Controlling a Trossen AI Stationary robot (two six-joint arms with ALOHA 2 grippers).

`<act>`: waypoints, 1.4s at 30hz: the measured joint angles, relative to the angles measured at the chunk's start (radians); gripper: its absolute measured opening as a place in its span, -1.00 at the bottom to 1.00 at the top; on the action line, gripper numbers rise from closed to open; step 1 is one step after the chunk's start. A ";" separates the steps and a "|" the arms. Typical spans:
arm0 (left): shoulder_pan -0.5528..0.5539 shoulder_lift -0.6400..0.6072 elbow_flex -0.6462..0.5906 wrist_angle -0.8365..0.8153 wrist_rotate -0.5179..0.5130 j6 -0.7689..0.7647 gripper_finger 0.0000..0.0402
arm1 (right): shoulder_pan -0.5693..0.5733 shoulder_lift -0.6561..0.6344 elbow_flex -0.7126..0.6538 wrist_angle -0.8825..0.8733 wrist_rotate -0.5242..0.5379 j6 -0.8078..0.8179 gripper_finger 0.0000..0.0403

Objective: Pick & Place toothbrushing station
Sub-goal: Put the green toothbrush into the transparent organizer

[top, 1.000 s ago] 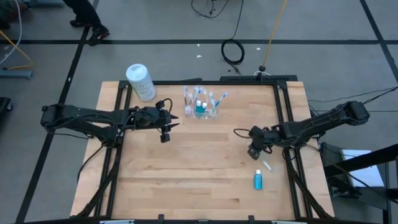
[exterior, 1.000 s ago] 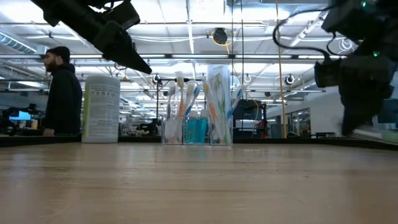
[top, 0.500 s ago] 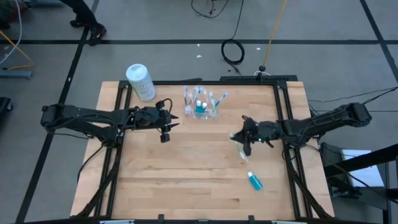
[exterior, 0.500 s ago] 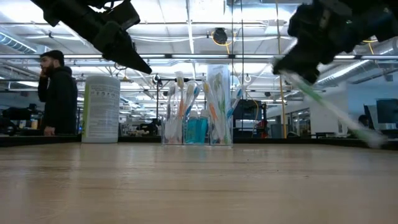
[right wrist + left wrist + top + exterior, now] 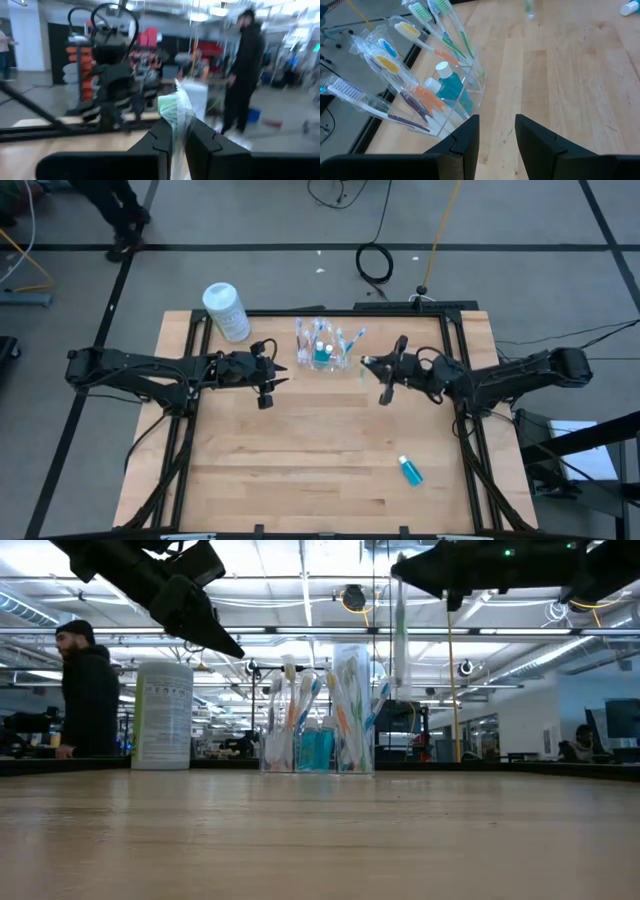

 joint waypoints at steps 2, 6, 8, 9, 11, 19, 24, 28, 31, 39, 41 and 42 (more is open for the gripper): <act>0.000 0.000 0.000 0.000 0.000 0.001 -0.35 | -0.014 0.032 0.000 0.071 0.000 -0.056 -0.89; 0.000 0.000 0.000 0.000 0.000 0.002 -0.35 | -0.046 0.099 0.000 0.225 0.000 -0.134 -0.89; 0.000 0.000 0.000 0.000 0.000 0.001 -0.35 | -0.066 0.134 0.000 0.295 0.000 -0.161 -0.90; 0.000 0.000 0.000 0.000 0.000 0.001 -0.35 | -0.077 0.148 0.000 0.321 0.000 -0.174 -0.90; 0.000 0.000 0.000 0.000 0.000 0.001 -0.35 | -0.104 0.174 0.000 0.359 0.005 -0.182 -0.89; 0.000 0.000 0.000 0.000 0.000 0.015 -0.35 | -0.218 0.282 0.000 0.428 0.001 -0.102 -0.89; 0.000 0.000 0.000 0.000 0.000 0.018 -0.35 | -0.261 0.337 0.000 0.483 -0.001 -0.054 -0.89; 0.000 0.000 0.000 0.000 0.000 0.018 -0.35 | -0.280 0.374 0.000 0.488 -0.003 -0.002 -0.89; 0.000 0.000 0.000 0.000 0.000 0.018 -0.35 | -0.284 0.408 0.000 0.488 -0.004 0.034 -0.89; 0.000 0.000 0.000 0.000 0.000 0.019 -0.35 | -0.285 0.450 0.000 0.453 -0.005 0.035 -0.88; 0.000 0.000 0.000 0.000 0.000 0.019 -0.35 | -0.285 0.450 0.000 0.429 -0.005 0.035 -0.88; 0.000 0.000 0.000 0.000 0.000 0.019 -0.35 | -0.285 0.450 0.000 0.422 -0.006 0.036 -0.88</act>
